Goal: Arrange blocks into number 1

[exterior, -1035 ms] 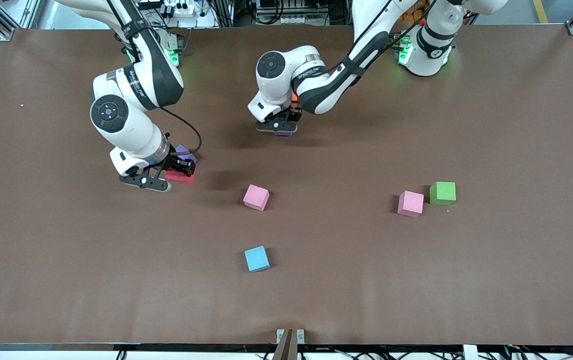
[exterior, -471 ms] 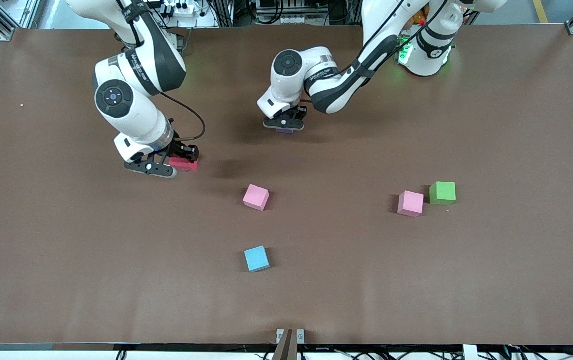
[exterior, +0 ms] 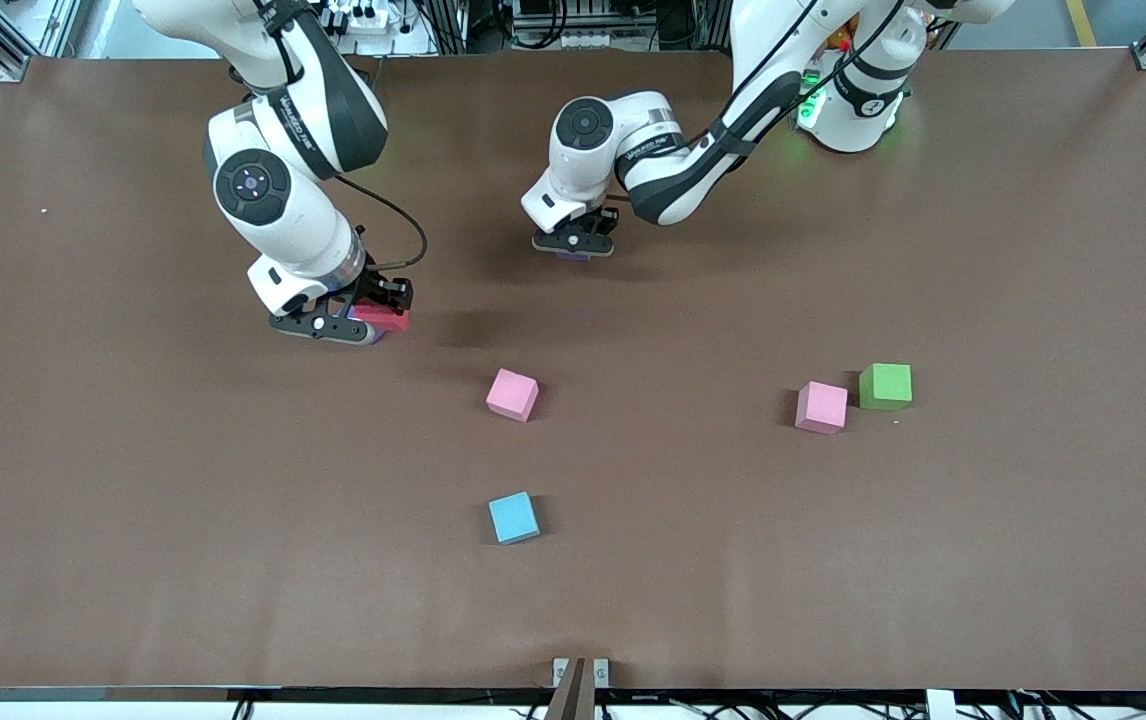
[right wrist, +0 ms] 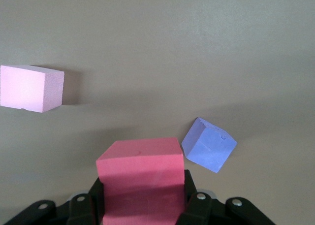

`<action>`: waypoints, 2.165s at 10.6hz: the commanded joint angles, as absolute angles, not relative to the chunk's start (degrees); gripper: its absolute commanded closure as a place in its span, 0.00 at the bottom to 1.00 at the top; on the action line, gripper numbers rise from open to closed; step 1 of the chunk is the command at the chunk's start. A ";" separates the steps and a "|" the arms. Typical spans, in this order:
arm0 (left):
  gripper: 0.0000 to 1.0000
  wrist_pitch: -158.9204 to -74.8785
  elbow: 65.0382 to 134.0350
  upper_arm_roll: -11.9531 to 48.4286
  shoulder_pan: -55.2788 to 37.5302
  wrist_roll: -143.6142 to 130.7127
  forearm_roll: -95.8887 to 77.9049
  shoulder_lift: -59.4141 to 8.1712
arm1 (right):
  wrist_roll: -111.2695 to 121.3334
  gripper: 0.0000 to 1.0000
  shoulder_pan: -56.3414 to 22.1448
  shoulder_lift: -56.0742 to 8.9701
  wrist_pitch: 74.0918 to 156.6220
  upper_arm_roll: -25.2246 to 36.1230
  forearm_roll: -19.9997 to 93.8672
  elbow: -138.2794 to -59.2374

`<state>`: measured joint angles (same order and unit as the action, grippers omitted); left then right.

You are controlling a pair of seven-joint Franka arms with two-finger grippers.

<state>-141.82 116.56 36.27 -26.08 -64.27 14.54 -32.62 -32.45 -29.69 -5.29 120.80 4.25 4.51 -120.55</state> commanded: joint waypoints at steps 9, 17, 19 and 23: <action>0.00 -144.58 119.44 37.97 -24.43 -68.47 16.08 -31.29 | -34.27 0.57 -32.60 -2.55 119.35 4.48 6.41 -121.99; 0.00 -134.49 118.65 39.46 -6.90 -66.03 12.85 -12.24 | -40.14 0.57 -39.35 -6.04 120.23 4.48 8.53 -118.24; 0.00 -130.80 118.39 38.94 -0.47 -64.61 10.99 -7.14 | -43.40 0.57 -43.14 -10.70 121.28 4.48 8.35 -113.66; 0.00 -127.09 115.93 22.46 1.32 -42.36 10.02 -8.43 | -43.94 0.57 -49.38 -23.77 126.65 4.57 7.65 -103.23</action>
<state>-127.84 116.27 27.60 1.30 -51.24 11.86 -7.39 -43.30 -46.91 -16.42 127.05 4.14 7.65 -111.24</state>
